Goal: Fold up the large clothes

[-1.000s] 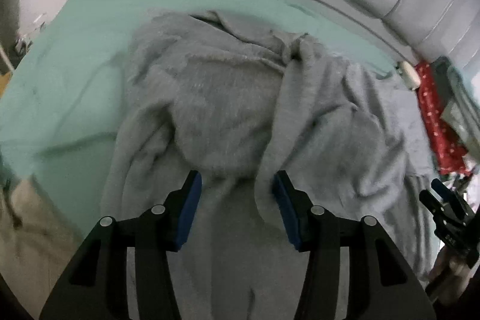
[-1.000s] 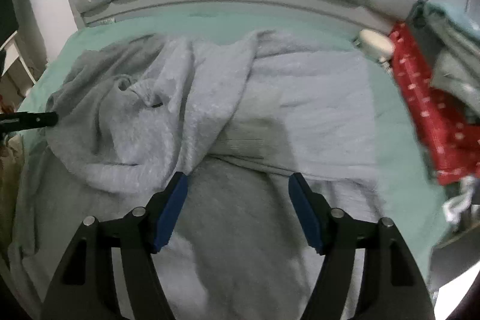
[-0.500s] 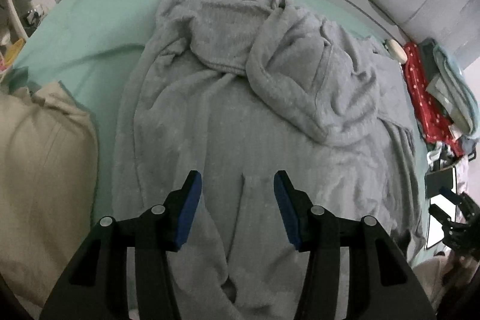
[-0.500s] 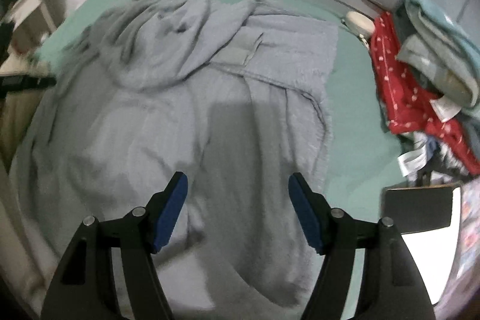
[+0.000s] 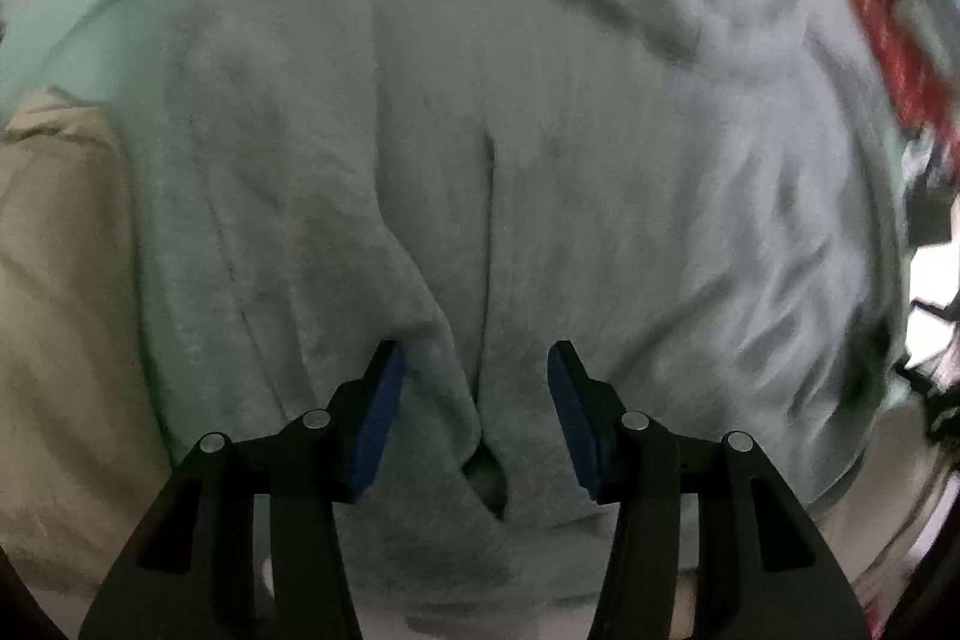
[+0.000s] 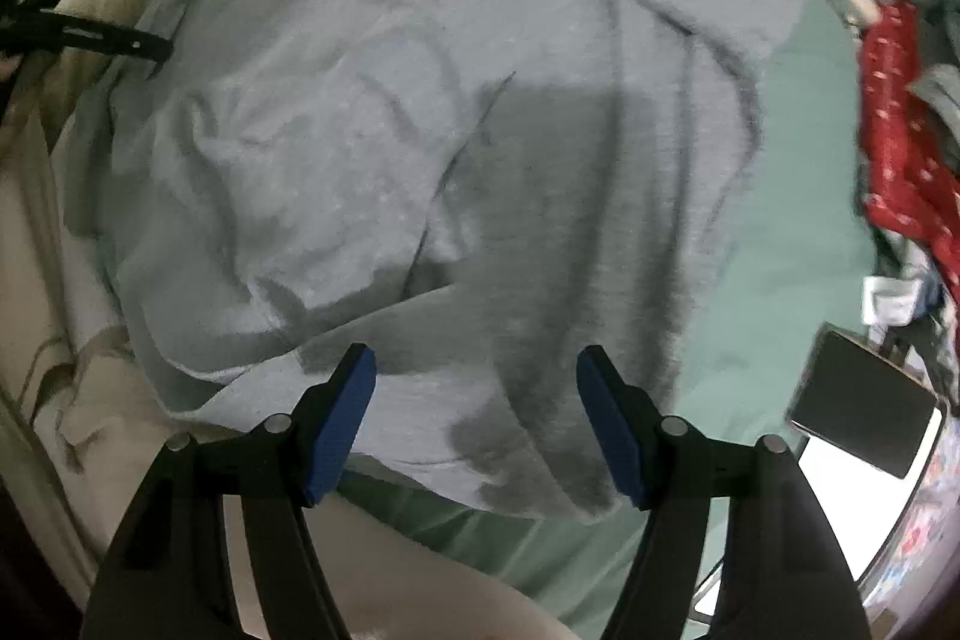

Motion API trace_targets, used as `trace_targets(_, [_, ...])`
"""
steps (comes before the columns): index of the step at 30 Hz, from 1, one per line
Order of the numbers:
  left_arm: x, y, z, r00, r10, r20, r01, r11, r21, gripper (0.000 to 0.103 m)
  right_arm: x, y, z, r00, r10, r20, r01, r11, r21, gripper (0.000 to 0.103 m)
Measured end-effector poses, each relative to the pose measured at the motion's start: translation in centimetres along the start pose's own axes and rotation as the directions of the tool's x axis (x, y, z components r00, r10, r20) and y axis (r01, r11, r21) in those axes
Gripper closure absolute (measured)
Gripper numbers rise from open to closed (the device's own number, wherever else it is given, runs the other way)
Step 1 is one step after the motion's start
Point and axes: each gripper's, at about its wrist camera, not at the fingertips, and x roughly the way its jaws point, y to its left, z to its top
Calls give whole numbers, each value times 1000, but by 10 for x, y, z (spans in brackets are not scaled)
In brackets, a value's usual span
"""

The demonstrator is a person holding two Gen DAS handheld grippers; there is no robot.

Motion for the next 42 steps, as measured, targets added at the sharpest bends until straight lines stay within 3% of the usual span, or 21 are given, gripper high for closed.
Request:
trace_targets(2, [4,-2,2,1000,16,-20,-16,1000,12,50,7,7,0,1000,0,-27,-1,999,-43,36])
trace_targets(4, [5,0,3,1000,9,-24,-9,1000,0,50,11,13,-1,999,-11,-39,8,997,-78,49])
trace_targets(6, [4,3,4,1000,0,-25,-1,1000,-11,50,14,17,-2,999,-34,-37,31,995,-90,76])
trace_targets(9, [4,0,4,1000,19,-25,-19,1000,4,50,16,26,-6,998,-46,-36,42,991,-128,96])
trace_targets(12, [5,-5,2,999,45,-18,-45,999,26,50,5,31,-8,997,-72,32,76,986,-149,98])
trace_targets(15, [2,-5,2,999,39,-7,-39,999,1,61,-19,22,-10,983,-90,160,105,991,-87,98])
trace_targets(18, [-15,-5,3,998,2,61,-1,1000,-9,62,-44,-2,-4,949,-124,291,121,992,27,98])
trace_targets(21, [-34,-11,3,990,6,144,-11,999,34,62,-56,-25,15,909,-153,387,91,980,175,98])
trace_targets(24, [-58,-21,2,969,6,247,-32,994,102,62,-72,-34,36,869,-207,450,89,959,268,98])
trace_targets(28, [-81,-23,-1,942,-44,333,-6,989,148,62,-72,-50,62,826,-283,487,104,926,363,98])
trace_targets(32, [-96,-26,-5,923,-101,372,26,979,200,62,-51,-76,62,831,-305,465,74,889,451,98])
trace_targets(37, [-98,-30,-5,925,-125,358,9,951,309,61,-23,-102,52,871,-318,374,80,844,531,98])
trace_targets(40, [-97,-42,-11,928,-158,336,11,916,401,58,-15,-114,50,886,-292,359,39,819,572,98])
trace_targets(42, [-95,-58,-18,931,-176,320,-1,875,484,55,-16,-115,49,884,-288,369,16,807,591,98])
